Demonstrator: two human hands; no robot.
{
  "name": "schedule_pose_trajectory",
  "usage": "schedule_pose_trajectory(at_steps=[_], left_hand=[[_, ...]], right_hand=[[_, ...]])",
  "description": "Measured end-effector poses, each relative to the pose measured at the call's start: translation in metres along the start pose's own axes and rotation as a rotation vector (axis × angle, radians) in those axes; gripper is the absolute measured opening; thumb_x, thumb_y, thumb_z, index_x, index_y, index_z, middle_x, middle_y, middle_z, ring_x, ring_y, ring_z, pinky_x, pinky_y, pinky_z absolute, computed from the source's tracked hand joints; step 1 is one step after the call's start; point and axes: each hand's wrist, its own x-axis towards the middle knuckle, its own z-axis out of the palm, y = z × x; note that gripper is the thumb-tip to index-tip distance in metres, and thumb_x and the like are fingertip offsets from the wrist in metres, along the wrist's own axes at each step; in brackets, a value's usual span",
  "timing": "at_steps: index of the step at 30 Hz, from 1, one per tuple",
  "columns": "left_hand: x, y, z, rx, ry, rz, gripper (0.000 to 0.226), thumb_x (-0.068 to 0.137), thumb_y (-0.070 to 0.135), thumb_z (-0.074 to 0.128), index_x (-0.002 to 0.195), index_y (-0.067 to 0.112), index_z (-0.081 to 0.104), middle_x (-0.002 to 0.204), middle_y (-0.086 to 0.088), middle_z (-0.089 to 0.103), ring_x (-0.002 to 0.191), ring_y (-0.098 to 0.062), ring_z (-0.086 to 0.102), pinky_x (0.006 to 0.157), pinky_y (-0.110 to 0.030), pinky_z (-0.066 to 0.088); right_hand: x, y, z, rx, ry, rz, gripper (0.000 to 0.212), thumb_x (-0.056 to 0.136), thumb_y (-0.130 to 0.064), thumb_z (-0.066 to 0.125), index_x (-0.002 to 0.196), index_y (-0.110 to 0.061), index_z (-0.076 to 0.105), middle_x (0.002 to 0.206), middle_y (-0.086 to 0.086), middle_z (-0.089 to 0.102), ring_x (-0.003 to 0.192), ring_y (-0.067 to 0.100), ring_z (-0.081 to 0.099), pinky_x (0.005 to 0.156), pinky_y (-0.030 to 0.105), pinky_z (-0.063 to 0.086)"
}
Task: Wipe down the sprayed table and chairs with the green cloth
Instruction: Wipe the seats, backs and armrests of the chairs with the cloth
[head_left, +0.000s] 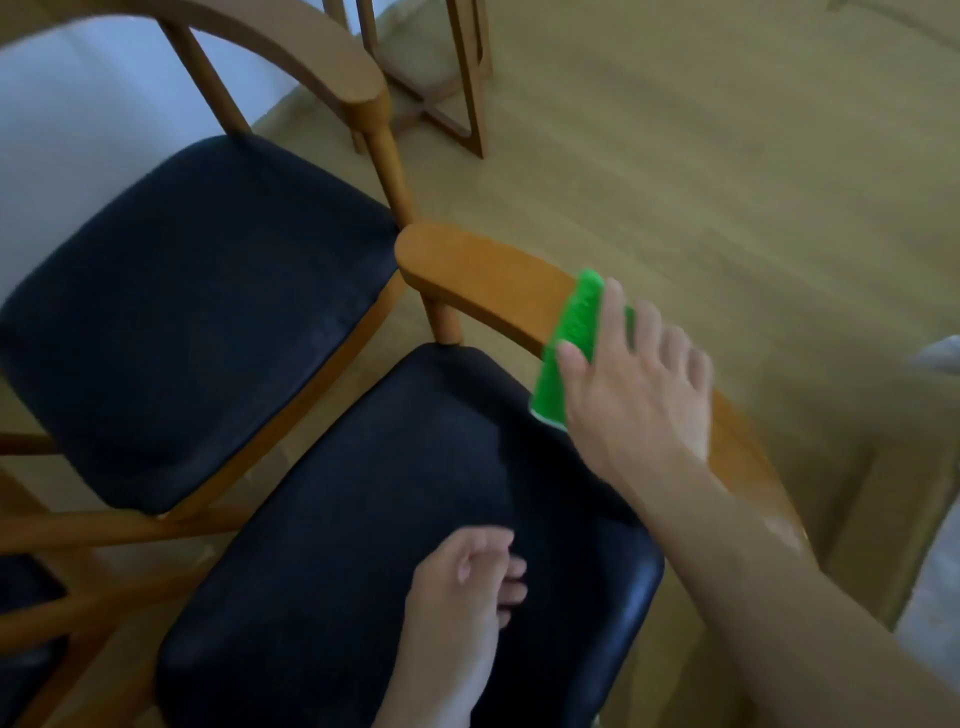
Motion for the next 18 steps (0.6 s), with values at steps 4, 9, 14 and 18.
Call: schedule_pose_trajectory(at_steps=[4,9,14,18], left_hand=[[0.015,0.066,0.018,0.093,-0.017,0.386,0.015,0.094,0.032,0.050,0.096,0.036,0.065,0.088,0.019,0.068,0.080,0.004,0.064,0.067,-0.018,0.049],[0.043,0.116,0.034,0.561,0.153,0.808,0.039,0.096,0.038,0.048,0.134,0.032,0.047,0.135,0.010,0.049,0.120,0.005,0.045,0.092,-0.008,0.039],[0.093,0.148,0.010,1.142,0.269,0.735,0.063,0.101,0.039,0.035,0.154,0.018,0.008,0.162,-0.005,0.004,0.148,-0.020,0.005,0.114,-0.046,0.019],[0.103,0.153,-0.008,1.134,0.213,0.720,0.056,0.103,0.024,0.032,0.154,0.014,0.010,0.162,-0.004,0.005,0.145,-0.021,0.020,0.115,-0.048,0.025]], right_hand=[[-0.055,0.042,-0.004,-0.014,-0.062,0.158,0.066,0.096,-0.055,0.014,0.151,-0.020,0.007,0.145,0.013,0.030,0.127,0.034,0.038,0.097,0.053,0.038],[-0.036,0.024,0.000,-0.047,-0.055,0.164,0.067,0.096,-0.052,0.010,0.152,-0.016,0.009,0.154,0.014,0.024,0.142,0.033,0.022,0.107,0.055,0.028],[0.025,-0.020,0.005,0.005,-0.036,-0.020,0.067,0.095,-0.055,0.007,0.153,-0.021,0.005,0.157,0.011,0.023,0.144,0.031,0.020,0.109,0.054,0.023],[0.070,-0.059,0.007,0.056,-0.064,-0.265,0.060,0.100,-0.052,0.011,0.153,-0.026,0.003,0.159,0.008,0.018,0.146,0.032,0.017,0.108,0.055,0.023]])
